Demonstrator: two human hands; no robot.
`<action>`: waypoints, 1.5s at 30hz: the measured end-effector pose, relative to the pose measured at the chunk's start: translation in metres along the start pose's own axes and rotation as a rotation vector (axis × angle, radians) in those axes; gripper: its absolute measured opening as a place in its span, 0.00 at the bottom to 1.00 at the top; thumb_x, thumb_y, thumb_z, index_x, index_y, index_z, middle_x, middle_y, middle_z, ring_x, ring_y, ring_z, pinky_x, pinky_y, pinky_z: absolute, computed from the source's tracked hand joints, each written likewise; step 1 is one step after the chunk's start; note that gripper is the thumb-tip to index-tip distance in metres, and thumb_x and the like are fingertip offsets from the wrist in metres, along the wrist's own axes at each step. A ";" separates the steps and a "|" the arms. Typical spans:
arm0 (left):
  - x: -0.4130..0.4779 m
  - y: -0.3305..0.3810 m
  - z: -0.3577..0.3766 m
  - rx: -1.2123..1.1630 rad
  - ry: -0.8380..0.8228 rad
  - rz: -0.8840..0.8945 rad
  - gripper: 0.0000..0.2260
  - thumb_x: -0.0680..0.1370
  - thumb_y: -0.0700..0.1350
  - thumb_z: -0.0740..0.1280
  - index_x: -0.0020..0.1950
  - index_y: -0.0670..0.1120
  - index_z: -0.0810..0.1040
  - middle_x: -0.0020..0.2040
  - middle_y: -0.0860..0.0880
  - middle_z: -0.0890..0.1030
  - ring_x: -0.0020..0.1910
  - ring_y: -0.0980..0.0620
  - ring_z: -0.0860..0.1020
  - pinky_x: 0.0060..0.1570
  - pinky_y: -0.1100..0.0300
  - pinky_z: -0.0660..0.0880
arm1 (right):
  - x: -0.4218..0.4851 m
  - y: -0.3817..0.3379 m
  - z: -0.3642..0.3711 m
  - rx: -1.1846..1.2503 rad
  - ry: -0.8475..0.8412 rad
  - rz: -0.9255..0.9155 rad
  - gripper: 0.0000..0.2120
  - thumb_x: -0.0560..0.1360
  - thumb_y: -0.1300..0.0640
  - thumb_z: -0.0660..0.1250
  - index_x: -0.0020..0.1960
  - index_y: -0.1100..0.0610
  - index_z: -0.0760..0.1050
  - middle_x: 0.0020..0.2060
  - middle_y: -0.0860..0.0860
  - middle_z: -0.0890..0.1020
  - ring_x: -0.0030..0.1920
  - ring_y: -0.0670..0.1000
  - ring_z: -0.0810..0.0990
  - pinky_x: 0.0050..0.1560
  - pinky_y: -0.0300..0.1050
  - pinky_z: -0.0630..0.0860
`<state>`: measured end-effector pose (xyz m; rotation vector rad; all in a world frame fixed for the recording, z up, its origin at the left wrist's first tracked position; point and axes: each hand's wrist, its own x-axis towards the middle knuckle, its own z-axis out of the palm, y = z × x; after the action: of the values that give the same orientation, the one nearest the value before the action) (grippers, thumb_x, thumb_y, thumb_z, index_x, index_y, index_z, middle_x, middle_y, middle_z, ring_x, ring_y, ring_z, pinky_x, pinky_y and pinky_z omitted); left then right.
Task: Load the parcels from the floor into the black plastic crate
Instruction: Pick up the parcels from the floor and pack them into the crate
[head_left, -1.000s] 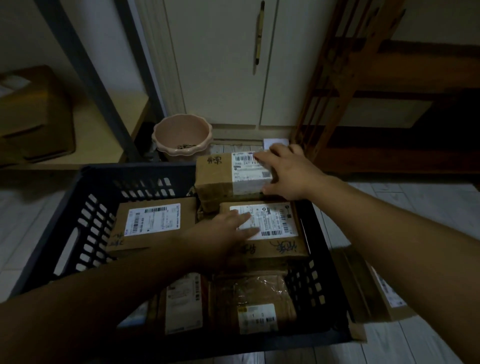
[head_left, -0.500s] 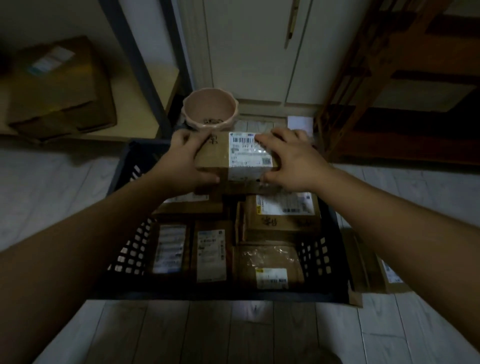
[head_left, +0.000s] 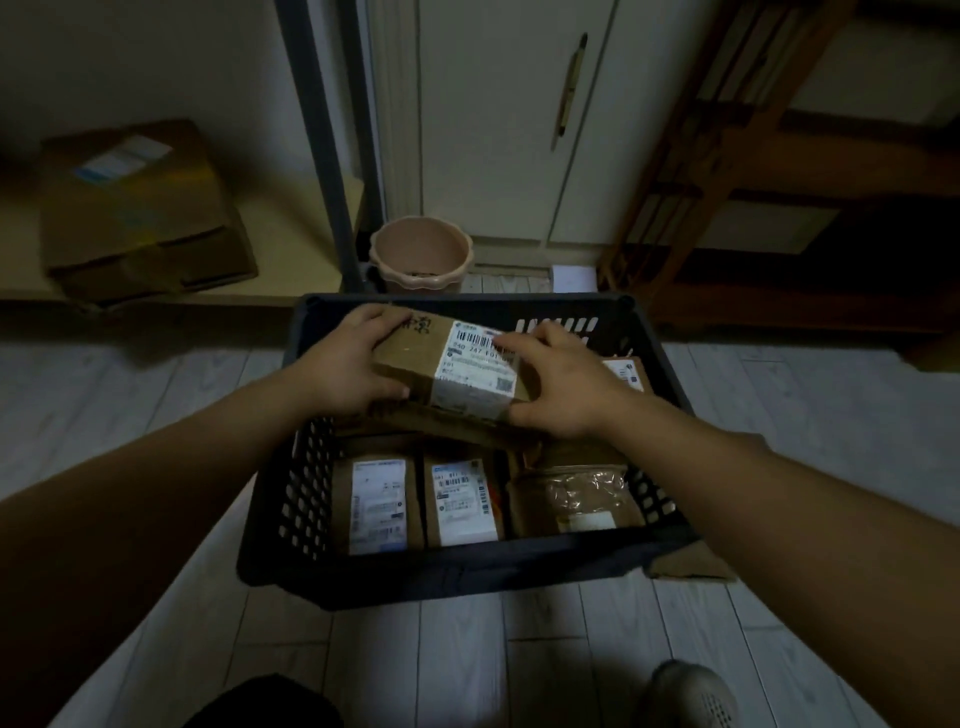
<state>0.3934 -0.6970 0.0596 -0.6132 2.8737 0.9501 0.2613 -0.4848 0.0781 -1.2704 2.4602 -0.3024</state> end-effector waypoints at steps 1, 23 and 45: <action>-0.002 -0.005 0.004 0.021 -0.054 0.005 0.44 0.67 0.47 0.76 0.76 0.54 0.54 0.75 0.49 0.54 0.73 0.46 0.60 0.70 0.54 0.58 | -0.007 -0.004 0.008 -0.007 -0.018 0.012 0.42 0.69 0.44 0.72 0.76 0.42 0.52 0.69 0.51 0.61 0.69 0.54 0.61 0.67 0.51 0.65; -0.028 -0.069 0.089 0.655 -0.381 -0.230 0.40 0.76 0.59 0.63 0.77 0.43 0.45 0.76 0.41 0.54 0.74 0.42 0.57 0.72 0.44 0.58 | 0.037 -0.024 0.124 -0.149 -0.332 -0.135 0.37 0.75 0.53 0.67 0.76 0.43 0.50 0.75 0.52 0.53 0.73 0.58 0.55 0.71 0.55 0.61; -0.015 -0.066 0.086 0.418 -0.436 -0.286 0.46 0.72 0.58 0.70 0.77 0.44 0.45 0.77 0.42 0.50 0.75 0.43 0.53 0.74 0.47 0.55 | 0.037 -0.015 0.122 -0.123 -0.337 -0.092 0.38 0.75 0.55 0.66 0.77 0.42 0.47 0.78 0.51 0.45 0.75 0.60 0.53 0.72 0.56 0.59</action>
<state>0.4264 -0.6899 -0.0440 -0.6520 2.4012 0.3656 0.3021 -0.5267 -0.0363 -1.3613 2.1663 0.0410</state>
